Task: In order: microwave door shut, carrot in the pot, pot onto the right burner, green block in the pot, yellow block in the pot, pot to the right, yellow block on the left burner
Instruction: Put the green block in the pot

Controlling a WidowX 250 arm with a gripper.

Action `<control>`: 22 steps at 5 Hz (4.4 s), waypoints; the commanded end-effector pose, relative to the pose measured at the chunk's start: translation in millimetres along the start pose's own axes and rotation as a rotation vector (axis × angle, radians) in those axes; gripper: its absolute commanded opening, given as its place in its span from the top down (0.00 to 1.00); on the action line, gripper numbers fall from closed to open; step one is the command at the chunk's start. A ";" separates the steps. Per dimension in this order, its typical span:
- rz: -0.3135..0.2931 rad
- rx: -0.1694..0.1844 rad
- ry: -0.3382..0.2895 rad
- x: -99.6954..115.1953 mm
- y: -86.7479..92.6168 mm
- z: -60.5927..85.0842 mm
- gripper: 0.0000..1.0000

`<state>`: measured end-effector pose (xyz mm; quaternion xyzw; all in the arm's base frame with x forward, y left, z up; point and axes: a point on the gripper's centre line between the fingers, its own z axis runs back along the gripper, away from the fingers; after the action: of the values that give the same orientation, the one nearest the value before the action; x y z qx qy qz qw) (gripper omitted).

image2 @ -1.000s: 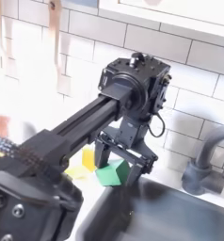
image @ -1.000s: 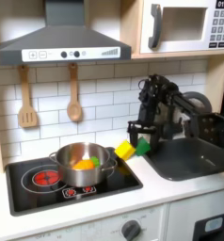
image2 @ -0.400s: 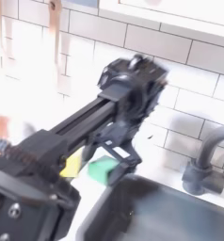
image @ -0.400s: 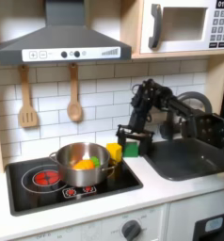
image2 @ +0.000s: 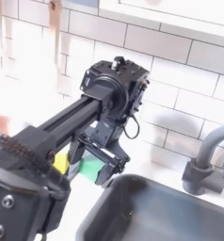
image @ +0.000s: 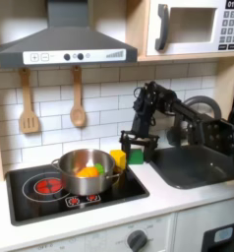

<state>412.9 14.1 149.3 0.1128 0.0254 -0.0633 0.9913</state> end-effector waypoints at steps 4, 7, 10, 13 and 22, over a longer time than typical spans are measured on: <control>0.031 -0.168 -0.071 14.0 -6.2 0.5 0.00; -0.035 -0.180 -0.066 16.2 -6.9 -11.8 0.04; -0.047 -0.189 -0.104 -2.1 -2.4 0.2 1.00; 0.024 -0.207 -0.130 -45.0 14.7 41.2 1.00; 0.204 -0.067 -0.096 -54.6 115.6 25.2 0.00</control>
<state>376.1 134.3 201.7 0.0825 -0.0304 0.0436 0.9952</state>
